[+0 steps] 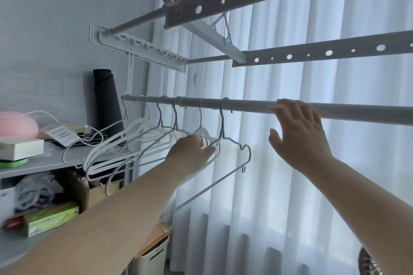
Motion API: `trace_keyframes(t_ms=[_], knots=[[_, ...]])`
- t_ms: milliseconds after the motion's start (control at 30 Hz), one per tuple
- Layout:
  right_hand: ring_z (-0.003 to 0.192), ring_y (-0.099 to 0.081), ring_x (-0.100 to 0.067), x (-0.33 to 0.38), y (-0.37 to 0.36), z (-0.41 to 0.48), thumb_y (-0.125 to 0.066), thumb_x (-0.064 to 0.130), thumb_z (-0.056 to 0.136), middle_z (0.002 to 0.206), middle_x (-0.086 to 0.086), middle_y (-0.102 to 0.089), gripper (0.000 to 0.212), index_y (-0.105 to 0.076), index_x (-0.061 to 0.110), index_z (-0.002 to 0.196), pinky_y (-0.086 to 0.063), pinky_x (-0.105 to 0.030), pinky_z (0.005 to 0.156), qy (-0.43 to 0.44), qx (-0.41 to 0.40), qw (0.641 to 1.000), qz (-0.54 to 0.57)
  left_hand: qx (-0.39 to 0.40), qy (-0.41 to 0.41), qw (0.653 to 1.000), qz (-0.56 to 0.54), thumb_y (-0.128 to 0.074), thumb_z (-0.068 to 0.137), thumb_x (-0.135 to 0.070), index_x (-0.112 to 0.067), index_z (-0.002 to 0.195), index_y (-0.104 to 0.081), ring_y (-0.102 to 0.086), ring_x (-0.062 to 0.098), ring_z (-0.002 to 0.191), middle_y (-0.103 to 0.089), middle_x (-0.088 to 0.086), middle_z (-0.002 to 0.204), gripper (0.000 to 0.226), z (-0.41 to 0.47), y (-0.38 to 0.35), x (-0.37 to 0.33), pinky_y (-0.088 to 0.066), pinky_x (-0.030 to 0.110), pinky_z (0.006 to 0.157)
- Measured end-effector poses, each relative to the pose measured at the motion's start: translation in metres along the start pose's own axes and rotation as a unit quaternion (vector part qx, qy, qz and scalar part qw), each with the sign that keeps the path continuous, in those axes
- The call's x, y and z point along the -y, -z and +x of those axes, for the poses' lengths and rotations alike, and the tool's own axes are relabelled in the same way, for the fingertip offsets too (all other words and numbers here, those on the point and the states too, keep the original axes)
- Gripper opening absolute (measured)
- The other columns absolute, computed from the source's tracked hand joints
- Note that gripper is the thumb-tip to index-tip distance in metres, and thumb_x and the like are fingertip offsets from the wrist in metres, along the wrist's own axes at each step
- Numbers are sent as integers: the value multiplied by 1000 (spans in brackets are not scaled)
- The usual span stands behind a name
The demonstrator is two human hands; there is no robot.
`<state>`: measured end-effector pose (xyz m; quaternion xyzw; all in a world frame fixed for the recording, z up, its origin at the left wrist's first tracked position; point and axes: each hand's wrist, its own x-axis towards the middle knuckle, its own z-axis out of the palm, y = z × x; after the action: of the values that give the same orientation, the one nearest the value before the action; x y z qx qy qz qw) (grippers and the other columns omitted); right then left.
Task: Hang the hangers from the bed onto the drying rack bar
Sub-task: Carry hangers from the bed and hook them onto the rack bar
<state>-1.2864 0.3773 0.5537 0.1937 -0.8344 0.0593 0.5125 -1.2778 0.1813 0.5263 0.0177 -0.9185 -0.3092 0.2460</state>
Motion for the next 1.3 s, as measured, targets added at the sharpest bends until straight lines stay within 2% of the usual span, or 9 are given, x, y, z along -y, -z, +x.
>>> trace_keyframes(t_ms=[100,233,333,467,700,833,1000,1133,1300], knots=[[112,-53,-40,20,-13,-2,-64,6,75,116,-16,-61,37,-61,2,111,-37,-48,99,26,-20,997,65,-53,-2,999,-8,-47,92,-39,-11,117,-55,-53,22,112,-59,5,121,38,-16,6,11,-37,24,84],[107,-56,-38,63,-15,-2,-56,11,80,109,-15,-65,30,-63,2,108,-42,-45,94,59,-27,982,175,-121,-31,991,-47,-37,97,-35,-10,93,-61,-56,19,85,-63,7,95,35,-50,34,35,-38,25,70],[106,-56,-25,109,0,-2,-51,14,89,105,-4,-65,26,-62,11,112,-41,-30,88,85,30,964,249,-172,-25,982,-68,-43,96,-24,-8,97,-65,-56,17,85,-63,2,86,27,-84,63,63,-40,23,73],[93,-61,-18,178,26,-15,-43,23,93,85,8,-60,24,-61,20,107,-36,-21,65,168,131,940,268,-192,34,977,-91,-49,92,-13,-23,76,-63,-61,21,77,-62,-8,69,23,-148,102,113,-49,33,81],[83,-60,-21,336,51,-86,-44,19,93,85,2,-64,23,-64,18,104,-45,-28,73,257,253,849,387,-229,238,944,-27,-51,90,-13,-31,64,-56,-56,-4,54,-60,-15,50,32,-349,169,219,-44,16,63],[82,-64,-23,440,64,-163,-48,13,91,84,-1,-67,20,-64,16,102,-47,-29,73,285,365,763,451,-267,414,870,20,-50,92,-18,-36,65,-49,-60,10,83,-57,-19,72,32,-506,199,271,-42,22,70],[78,-60,-19,563,111,-264,-53,11,89,74,5,-62,30,-52,33,69,-37,-20,65,349,463,639,506,-291,587,753,69,-45,93,-20,-37,62,-38,-60,15,101,-64,-3,96,37,-690,220,292,-41,20,76],[60,-61,-13,650,153,-349,-52,10,89,55,13,-60,37,-52,30,58,-44,-19,59,403,533,559,491,-327,683,648,82,-39,92,-18,-27,60,-36,-60,21,100,-58,-3,82,33,-812,235,296,-36,23,70],[62,-52,12,741,200,-442,-53,16,88,51,20,-55,49,-56,49,53,-32,-13,60,471,576,491,453,-376,741,549,93,-41,94,-23,-37,65,-35,-56,15,107,-63,-4,107,34,-922,241,291,-36,21,73]])
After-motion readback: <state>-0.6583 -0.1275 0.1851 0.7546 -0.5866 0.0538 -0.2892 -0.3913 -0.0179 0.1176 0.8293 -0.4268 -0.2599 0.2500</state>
